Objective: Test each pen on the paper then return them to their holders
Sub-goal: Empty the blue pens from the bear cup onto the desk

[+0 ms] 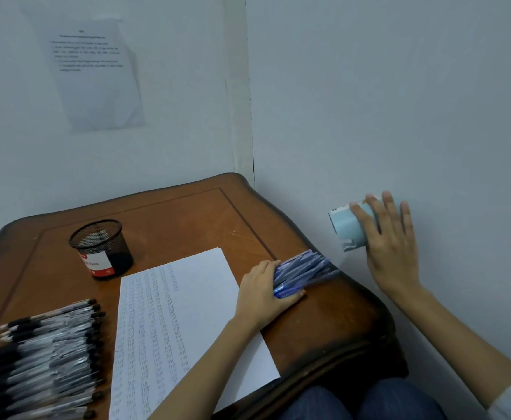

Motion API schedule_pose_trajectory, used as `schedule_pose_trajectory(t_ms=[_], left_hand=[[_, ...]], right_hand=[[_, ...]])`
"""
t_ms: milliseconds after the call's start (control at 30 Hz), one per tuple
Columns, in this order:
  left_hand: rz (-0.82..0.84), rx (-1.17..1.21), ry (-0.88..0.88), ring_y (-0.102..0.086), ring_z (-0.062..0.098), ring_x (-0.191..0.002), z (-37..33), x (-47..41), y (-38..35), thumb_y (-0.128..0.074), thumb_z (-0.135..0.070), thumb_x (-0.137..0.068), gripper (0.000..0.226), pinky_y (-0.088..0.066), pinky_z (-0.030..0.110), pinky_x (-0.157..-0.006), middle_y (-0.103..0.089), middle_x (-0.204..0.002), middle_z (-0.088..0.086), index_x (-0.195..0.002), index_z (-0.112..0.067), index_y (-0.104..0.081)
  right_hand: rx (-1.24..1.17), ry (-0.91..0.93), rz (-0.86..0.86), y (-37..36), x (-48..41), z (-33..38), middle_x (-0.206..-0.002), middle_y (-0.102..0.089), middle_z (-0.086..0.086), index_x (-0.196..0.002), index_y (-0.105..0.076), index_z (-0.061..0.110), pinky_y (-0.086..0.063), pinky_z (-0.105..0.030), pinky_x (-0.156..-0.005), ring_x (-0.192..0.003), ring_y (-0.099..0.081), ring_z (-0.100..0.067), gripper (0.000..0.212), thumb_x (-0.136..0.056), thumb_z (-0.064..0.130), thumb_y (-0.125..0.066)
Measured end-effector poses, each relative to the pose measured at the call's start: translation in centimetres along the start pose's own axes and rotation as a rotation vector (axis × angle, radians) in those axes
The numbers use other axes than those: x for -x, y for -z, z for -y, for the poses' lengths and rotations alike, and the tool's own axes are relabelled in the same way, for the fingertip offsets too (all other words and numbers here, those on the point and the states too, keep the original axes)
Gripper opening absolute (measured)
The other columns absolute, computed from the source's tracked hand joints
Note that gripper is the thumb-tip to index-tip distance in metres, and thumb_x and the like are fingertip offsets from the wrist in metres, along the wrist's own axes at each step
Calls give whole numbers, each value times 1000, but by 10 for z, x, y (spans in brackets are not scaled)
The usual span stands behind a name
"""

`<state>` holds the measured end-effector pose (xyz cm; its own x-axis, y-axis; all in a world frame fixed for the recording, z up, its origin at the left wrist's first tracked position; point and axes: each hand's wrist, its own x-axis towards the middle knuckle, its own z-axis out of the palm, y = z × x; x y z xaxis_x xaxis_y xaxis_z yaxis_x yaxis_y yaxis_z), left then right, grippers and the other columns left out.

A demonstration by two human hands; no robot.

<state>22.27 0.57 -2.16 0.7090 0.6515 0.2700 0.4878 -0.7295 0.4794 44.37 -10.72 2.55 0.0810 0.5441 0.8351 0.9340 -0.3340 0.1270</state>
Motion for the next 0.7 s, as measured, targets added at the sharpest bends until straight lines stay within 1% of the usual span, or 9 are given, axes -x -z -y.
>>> schedule_pose_trajectory(t_ms=[67, 167, 267, 367, 433, 500, 533, 600, 700], left_hand=[[52, -38, 5, -46, 7, -112, -2, -1, 3, -41, -80, -66, 91, -35, 21, -95, -50, -131, -7, -139, -24, -40], [145, -143, 7, -41, 13, -122, -6, -5, 9, -40, -86, -63, 106, -30, 29, -105, -42, -139, -3, -146, -22, -28], [197, -216, 10, -34, 17, -132, -10, -6, 13, -44, -83, -69, 106, -22, 35, -113, -34, -148, 0, -150, -20, -19], [231, -260, 20, -15, 20, -145, -15, -3, 16, -43, -80, -73, 105, -5, 41, -118, -17, -158, 1, -152, -19, -10], [256, -298, 14, -3, 20, -148, -18, -2, 17, -33, -87, -70, 110, 7, 42, -117, -5, -161, 0, -153, -21, -3], [256, -322, -19, 4, 20, -148, -19, -3, 15, -10, -97, -58, 121, 15, 41, -112, 2, -161, 0, -152, -22, 2], [252, -323, -34, 6, 20, -147, -19, -3, 13, 2, -99, -52, 126, 17, 40, -111, 4, -161, 0, -152, -22, 3], [235, -308, -39, 9, 20, -147, -21, -5, 10, 17, -94, -48, 128, 19, 37, -109, 7, -160, 1, -152, -21, 6], [193, -270, -36, 14, 18, -146, -26, -8, 6, 25, -89, -50, 125, 22, 33, -109, 12, -160, 2, -152, -19, 8]], right_hand=[[-53, -50, 1, 2, -5, -2, -140, -45, -22, -138, -43, 9, -9, -48, -119, -139, -26, -40, 83, -64, -16, -71], [-204, -119, 74, 2, -5, 3, -137, -48, -18, -137, -44, 11, -19, -51, -116, -136, -32, -38, 84, -61, -12, -74], [-360, -199, 148, -1, 4, 11, -134, -51, -15, -135, -49, 11, -32, -54, -111, -131, -40, -37, 83, -58, -5, -78], [-549, -352, 163, -3, 13, 17, -130, -53, -8, -133, -50, 14, -40, -43, -103, -122, -48, -29, 79, -60, 8, -80], [-675, -506, 166, -2, 17, 21, -130, -52, -4, -134, -49, 16, -42, -36, -101, -120, -49, -20, 82, -60, 14, -85], [-759, -607, 171, -3, 19, 23, -131, -51, -1, -136, -47, 19, -44, -32, -99, -119, -48, -15, 87, -60, 16, -88], [-796, -638, 176, -4, 19, 24, -131, -52, 0, -136, -47, 19, -45, -31, -98, -118, -49, -14, 87, -60, 16, -89], [-849, -683, 199, -7, 20, 24, -129, -53, 2, -135, -48, 20, -48, -30, -96, -117, -51, -13, 87, -60, 18, -91], [-908, -747, 224, -9, 20, 25, -124, -55, 5, -132, -49, 22, -47, -15, -85, -114, -53, -13, 85, -59, 16, -92]])
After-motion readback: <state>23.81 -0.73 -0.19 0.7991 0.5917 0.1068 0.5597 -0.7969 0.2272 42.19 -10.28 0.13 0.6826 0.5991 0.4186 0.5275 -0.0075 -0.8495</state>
